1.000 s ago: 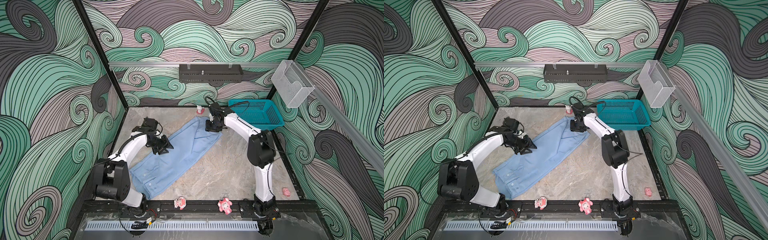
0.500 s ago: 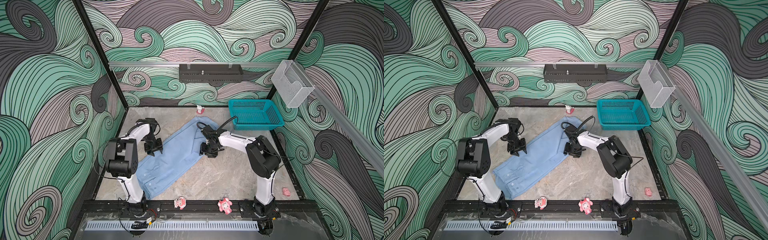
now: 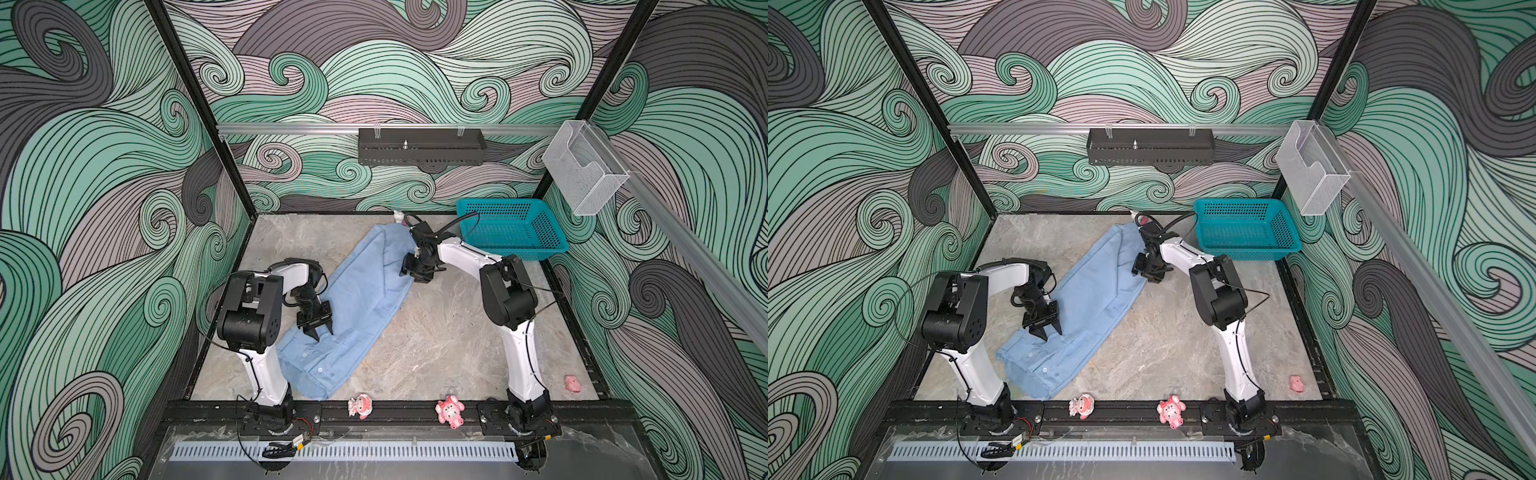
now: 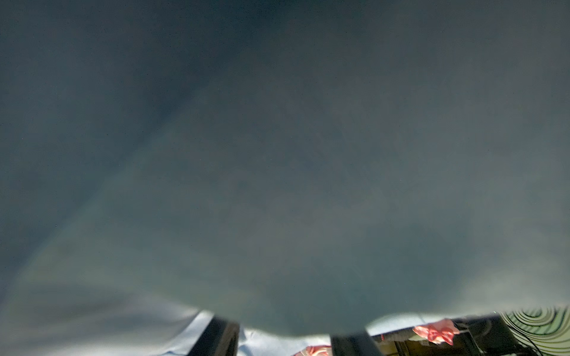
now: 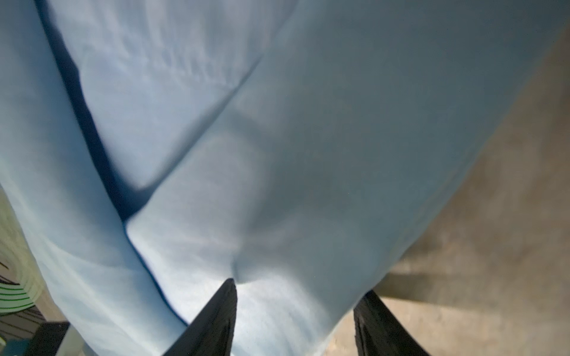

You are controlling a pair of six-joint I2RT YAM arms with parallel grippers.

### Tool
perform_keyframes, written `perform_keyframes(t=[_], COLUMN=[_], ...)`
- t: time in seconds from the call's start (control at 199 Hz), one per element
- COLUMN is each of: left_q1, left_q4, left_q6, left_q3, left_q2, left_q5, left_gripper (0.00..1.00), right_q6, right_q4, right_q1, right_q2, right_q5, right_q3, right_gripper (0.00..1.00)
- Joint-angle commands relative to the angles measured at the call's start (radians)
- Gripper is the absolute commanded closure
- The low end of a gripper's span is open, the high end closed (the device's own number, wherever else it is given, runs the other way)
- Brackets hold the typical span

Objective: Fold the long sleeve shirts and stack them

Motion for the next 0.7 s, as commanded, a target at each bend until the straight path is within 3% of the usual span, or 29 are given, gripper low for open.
perform_keyframes(t=[0.0,0.382,0.553,0.694], left_q1=[-0.061,-0.275,-0.347,-0.391], left_q4=[0.118,0.411,0.485,0.495], left_q6=[-0.098,-0.466,-0.566,-0.611], left_q3=[-0.024,-0.093,-0.083,-0.071], left_q2=[0.031,0.004,-0.001,-0.064], left_q5=[0.131,0.286,0.293,0.282], left_gripper=[0.57,0.58,0.57,0.55], right_q6=[-0.089,-0.164,-0.182,-0.196], right_q4=[-0.145,-0.345,-0.359,-0.374], right_q1=[-0.029,-0.059,-0.066,-0.069], right_q2=[0.111,0.378,0.387,0.292], right_q5=[0.049,0.015,0.003,0.033], right_q3=[0.135,0.640,0.706,0.657], right_gripper=[0.40,0.42,0.43,0.41])
